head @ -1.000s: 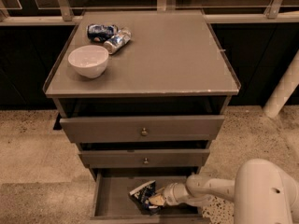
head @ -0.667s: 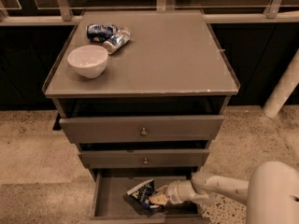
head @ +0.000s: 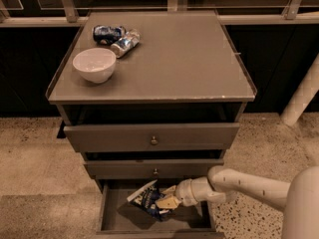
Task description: Pick blue chip bag from bottom drawer and place on counter
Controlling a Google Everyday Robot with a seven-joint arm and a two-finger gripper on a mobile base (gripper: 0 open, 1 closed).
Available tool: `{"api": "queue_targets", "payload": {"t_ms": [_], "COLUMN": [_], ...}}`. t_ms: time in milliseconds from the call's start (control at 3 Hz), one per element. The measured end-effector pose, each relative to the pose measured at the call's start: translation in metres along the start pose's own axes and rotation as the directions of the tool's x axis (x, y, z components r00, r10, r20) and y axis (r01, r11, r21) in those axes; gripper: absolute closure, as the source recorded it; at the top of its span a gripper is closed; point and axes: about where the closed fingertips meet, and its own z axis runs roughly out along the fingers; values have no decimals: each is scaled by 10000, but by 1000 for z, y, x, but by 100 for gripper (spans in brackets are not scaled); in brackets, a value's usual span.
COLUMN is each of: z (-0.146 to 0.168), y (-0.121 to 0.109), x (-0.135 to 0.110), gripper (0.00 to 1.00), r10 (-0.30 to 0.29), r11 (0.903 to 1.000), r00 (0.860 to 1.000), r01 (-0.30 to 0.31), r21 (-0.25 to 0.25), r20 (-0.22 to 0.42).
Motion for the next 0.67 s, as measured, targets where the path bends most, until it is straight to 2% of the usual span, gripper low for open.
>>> {"api": "queue_targets", "payload": {"t_ms": [333, 667], "z": [-21, -21], "y": [31, 31], "x": [-61, -60], "gripper": [100, 100], "r10": [-384, -380], "r11": [9976, 9976], "r00": [9968, 9968], "r01": [341, 337], "r21": [-604, -611], "r20": [-698, -698]}}
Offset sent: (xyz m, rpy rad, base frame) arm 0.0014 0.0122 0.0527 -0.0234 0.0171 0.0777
